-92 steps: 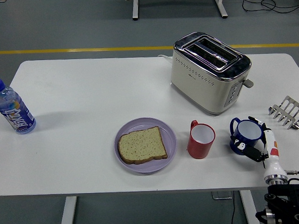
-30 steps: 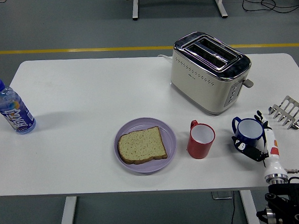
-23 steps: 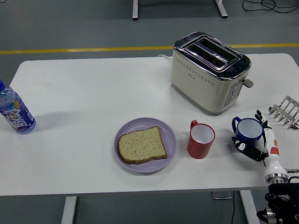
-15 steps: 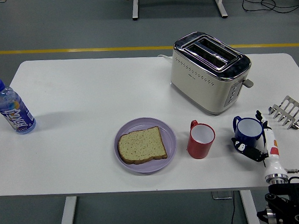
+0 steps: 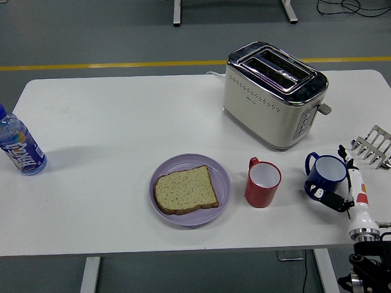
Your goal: Pick up the cup,pour liquid into bread,place the cup on the desk
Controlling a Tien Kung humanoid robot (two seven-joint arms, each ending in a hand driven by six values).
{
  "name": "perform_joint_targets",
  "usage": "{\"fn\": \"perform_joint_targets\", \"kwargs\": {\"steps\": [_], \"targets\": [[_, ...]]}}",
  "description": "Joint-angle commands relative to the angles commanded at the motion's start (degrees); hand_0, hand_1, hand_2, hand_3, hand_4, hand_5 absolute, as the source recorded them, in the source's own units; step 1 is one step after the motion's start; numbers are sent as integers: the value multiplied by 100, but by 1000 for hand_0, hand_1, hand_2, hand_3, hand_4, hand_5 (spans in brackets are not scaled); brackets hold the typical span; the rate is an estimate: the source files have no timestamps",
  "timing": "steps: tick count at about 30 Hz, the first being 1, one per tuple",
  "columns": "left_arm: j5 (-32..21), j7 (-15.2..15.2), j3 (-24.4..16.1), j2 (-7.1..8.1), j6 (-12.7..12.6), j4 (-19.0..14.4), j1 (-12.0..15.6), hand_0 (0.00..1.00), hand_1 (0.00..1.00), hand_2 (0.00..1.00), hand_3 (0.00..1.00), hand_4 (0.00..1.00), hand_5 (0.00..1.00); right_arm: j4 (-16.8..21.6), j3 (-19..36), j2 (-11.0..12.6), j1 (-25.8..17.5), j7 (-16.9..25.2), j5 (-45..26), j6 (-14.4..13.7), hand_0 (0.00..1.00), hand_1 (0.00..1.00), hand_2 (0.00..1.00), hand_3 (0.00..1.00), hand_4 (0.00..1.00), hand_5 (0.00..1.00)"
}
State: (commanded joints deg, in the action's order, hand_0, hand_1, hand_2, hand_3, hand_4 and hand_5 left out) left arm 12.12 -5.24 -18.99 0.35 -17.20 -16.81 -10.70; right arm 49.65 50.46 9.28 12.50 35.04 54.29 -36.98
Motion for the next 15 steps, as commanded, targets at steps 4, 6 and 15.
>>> {"fn": "perform_joint_targets", "kwargs": {"steps": [4,6,15], "targets": [[17,-7,-11,-2,1,1,8,684,690,694,551,253,998,40,52,9,-34,-10,41,0,952,849,979,998,951,2],[37,-13,-21,-2,3,1,15,684,690,694,551,253,998,73,108,12,-68,-21,73,0,952,849,979,998,951,2],[-14,9,13,4,8,0,19,684,690,695,550,253,998,255,335,61,-195,-74,210,16,961,853,985,998,958,2]]}}
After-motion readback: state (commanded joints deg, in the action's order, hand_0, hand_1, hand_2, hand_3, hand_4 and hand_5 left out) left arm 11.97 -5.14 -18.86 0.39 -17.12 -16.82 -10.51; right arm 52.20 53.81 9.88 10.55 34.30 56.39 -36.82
